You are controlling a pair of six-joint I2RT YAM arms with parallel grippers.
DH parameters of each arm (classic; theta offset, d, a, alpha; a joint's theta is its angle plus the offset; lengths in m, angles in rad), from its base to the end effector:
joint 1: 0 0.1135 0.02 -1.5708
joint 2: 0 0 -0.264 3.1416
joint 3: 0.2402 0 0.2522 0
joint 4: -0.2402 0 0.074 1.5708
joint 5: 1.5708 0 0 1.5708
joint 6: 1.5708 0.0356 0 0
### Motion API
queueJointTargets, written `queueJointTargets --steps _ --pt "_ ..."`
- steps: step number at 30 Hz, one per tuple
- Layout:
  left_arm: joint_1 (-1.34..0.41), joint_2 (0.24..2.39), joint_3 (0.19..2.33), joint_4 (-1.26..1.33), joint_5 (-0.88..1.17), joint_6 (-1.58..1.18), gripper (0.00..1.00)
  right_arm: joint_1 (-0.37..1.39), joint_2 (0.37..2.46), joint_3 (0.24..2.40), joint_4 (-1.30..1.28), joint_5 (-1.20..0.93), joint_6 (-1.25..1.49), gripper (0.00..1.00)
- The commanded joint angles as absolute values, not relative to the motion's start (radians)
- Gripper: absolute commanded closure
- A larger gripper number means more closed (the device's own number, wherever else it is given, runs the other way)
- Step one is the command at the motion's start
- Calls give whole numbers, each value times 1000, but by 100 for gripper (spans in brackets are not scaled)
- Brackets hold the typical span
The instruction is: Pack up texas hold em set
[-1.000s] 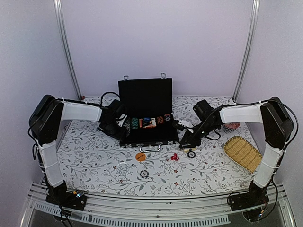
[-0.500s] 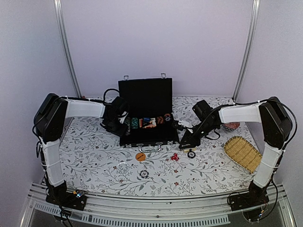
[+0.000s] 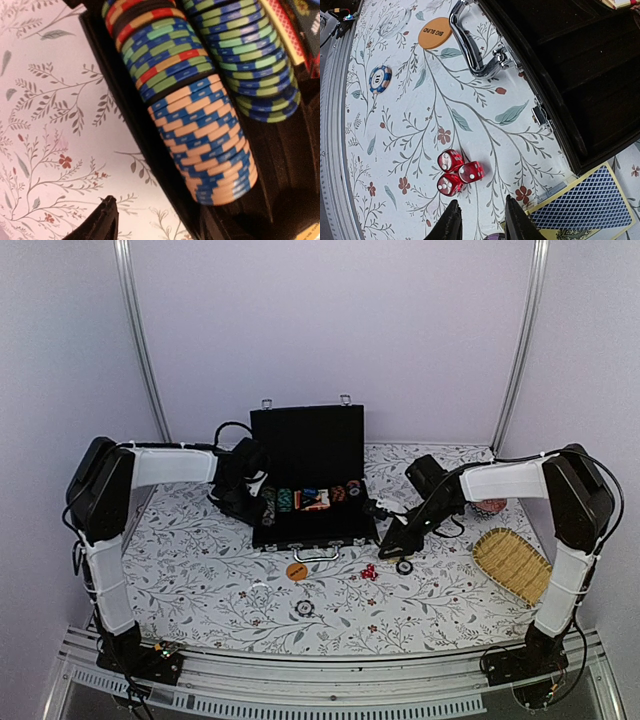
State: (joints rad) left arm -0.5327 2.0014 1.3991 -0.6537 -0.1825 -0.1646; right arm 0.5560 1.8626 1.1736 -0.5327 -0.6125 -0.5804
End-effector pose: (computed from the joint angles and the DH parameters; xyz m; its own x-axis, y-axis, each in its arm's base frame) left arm 0.3477 -0.1975 0.1604 -0.8819 0.3329 -0.3337 0.3107 0.9430 0.1195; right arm 0.2937 0.2066 0.1600 -0.3391 -0.7389 -0.5823 -0.9385 0.2224 0.2642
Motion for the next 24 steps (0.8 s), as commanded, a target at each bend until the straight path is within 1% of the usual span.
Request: queueJointTargets --steps 1,4,7,11,13,14,17,21,24 --pt "-517 1874 1383 -716 -173 -181 44 555 1881 1201 -555 -638 -594 69" --pt "-528 1811 1363 -740 -162 -188 43 554 1879 1201 -555 -639 -594 69" --pt "-567 1754 1347 -750 -72 -175 45 555 1879 1201 -557 -640 -594 69" --pt "-739 1700 1332 -753 38 -92 48 555 1869 1201 -558 -640 -594 69" --pt "-822 1701 1330 -757 95 -64 52 552 1855 1201 -559 -646 -593 69" --pt "-855 1710 1328 -756 124 -60 52 546 1845 1201 -561 -656 -592 69" --pt "-947 1761 1341 -775 164 -57 49 500 1812 1238 -564 -693 -582 69" --pt "-1054 1845 1358 -806 122 -43 44 412 1775 1230 -556 -710 -570 68" --pt "-1129 1896 1357 -823 74 -22 43 379 1754 1217 -541 -712 -566 68"
